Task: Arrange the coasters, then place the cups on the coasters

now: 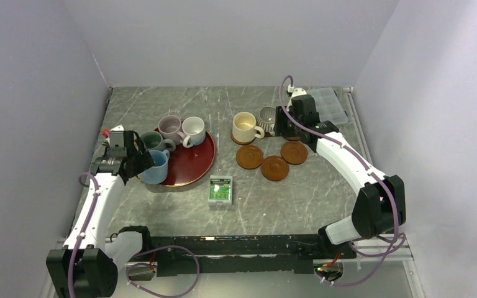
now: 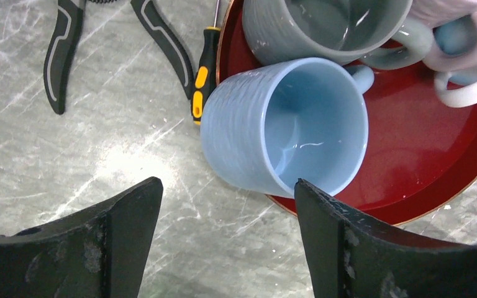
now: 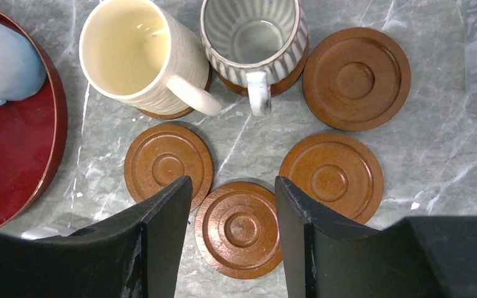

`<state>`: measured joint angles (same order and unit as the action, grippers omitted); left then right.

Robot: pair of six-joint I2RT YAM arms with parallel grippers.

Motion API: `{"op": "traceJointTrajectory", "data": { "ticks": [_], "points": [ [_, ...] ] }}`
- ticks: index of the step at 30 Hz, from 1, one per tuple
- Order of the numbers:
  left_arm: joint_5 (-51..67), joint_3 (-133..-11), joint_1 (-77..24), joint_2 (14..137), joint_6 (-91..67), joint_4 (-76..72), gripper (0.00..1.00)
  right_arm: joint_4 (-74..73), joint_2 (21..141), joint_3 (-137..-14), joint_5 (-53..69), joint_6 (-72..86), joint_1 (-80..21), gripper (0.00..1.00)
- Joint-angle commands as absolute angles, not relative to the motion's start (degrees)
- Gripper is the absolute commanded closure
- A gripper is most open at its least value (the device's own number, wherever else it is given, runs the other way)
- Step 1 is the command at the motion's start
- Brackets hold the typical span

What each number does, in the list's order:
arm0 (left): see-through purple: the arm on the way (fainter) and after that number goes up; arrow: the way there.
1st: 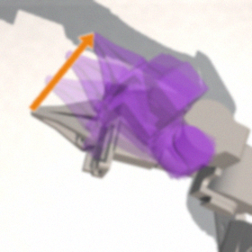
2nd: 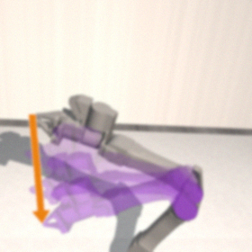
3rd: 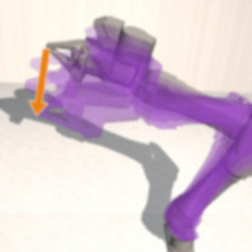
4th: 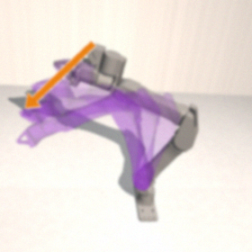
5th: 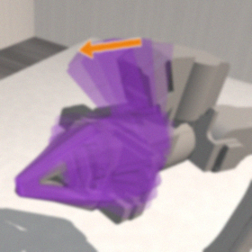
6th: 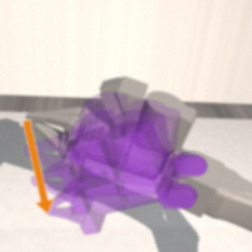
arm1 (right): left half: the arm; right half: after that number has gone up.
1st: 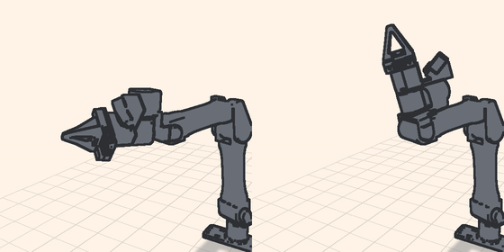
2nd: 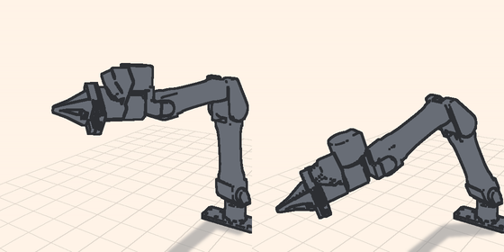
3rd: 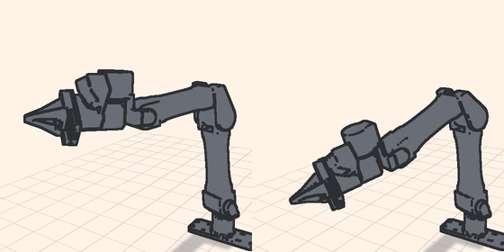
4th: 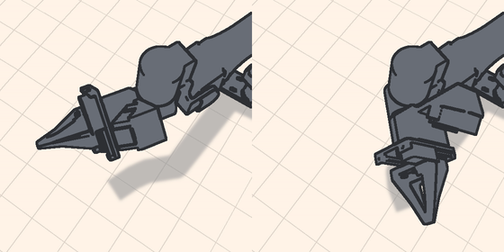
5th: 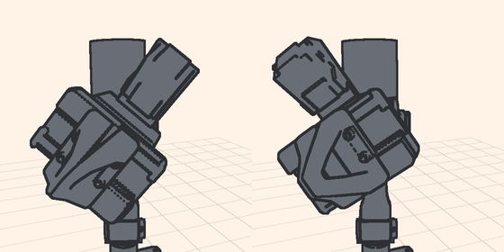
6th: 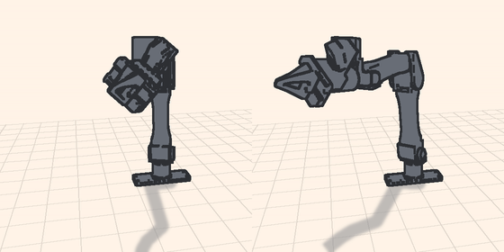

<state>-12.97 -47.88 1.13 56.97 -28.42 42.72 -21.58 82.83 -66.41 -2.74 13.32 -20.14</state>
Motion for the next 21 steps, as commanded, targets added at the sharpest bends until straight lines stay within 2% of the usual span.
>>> {"op": "traceJointTrajectory", "data": {
  "ticks": [1, 6, 14, 18, 21],
  "points": [
    [-13.69, -48.20, 1.58, 57.22, -30.46, 45.41, 0.18, -17.98, 80.59, -65.21, -0.27, 14.66, -19.29, 0.44],
    [-14.84, -48.43, 1.66, 58.44, -30.07, 46.75, 0.25, -17.04, 80.24, -63.97, 1.33, 14.88, -18.91, 0.44],
    [-13.54, -49.13, 1.92, 62.00, -29.17, 44.50, 0.27, -16.36, 81.10, -63.39, 2.95, 14.55, -18.45, 0.44],
    [-10.63, -50.27, 2.02, 62.25, -28.59, 42.80, 0.35, -16.30, 81.26, -63.41, 3.21, 14.28, -18.22, 0.44],
    [-8.78, -50.90, 2.02, 61.05, -29.01, 42.36, 0.32, -16.25, 81.36, -63.30, 3.30, 14.35, -18.04, 0.44]
  ]
}}
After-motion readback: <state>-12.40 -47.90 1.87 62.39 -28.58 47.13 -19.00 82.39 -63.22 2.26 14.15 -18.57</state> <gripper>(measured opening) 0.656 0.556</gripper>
